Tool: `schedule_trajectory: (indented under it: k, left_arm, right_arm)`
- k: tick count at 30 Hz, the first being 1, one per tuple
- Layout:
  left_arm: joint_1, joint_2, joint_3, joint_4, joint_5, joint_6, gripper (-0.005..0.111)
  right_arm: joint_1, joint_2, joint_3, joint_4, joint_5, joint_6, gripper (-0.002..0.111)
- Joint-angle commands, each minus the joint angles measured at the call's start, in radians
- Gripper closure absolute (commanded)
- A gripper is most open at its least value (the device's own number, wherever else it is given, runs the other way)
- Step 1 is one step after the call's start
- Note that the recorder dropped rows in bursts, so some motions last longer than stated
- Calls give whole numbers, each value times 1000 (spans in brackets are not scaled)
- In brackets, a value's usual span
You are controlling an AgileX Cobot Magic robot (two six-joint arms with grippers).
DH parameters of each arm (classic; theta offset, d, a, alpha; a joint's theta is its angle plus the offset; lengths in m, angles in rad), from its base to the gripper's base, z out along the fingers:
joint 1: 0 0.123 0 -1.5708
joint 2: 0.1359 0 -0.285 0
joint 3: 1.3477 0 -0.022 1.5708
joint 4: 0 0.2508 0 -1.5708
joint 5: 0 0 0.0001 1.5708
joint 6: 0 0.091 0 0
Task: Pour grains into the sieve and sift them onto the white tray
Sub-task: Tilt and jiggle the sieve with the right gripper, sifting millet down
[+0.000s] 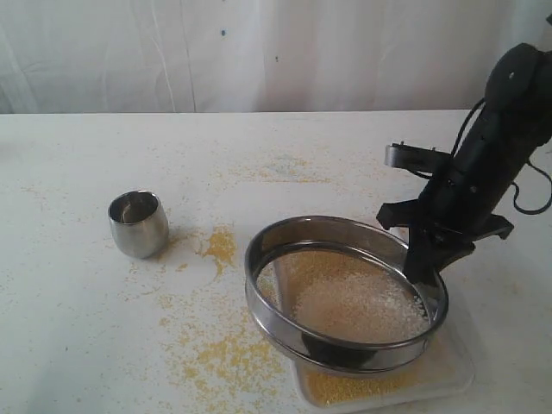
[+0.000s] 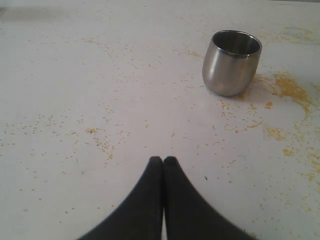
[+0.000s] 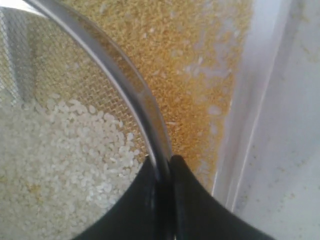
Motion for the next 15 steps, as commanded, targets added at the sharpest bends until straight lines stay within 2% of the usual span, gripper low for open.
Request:
schedule_trajectory:
  k: [1, 3, 6, 8, 10, 12, 15]
  left_arm:
    - [-6, -4, 5, -10, 2, 0, 107]
    - [-6, -4, 5, -10, 2, 0, 107]
    - [-6, -4, 5, -10, 2, 0, 107]
    - [-6, -4, 5, -10, 2, 0, 107]
    - [-6, -4, 5, -10, 2, 0, 107]
    - [-6, -4, 5, -10, 2, 0, 107]
    - [-6, -4, 5, -10, 2, 0, 107]
  right_arm:
    - [-4, -7, 3, -7, 10, 121, 108]
    - [7, -7, 21, -7, 12, 94, 108]
    - [8, -4, 21, -13, -117, 66, 108]
    - [8, -4, 19, -10, -184, 115, 108]
    - [8, -6, 19, -6, -143, 184, 108]
    - [16, -6, 39, 2, -98, 168, 108]
    - [18, -6, 63, -9, -185, 91, 108]
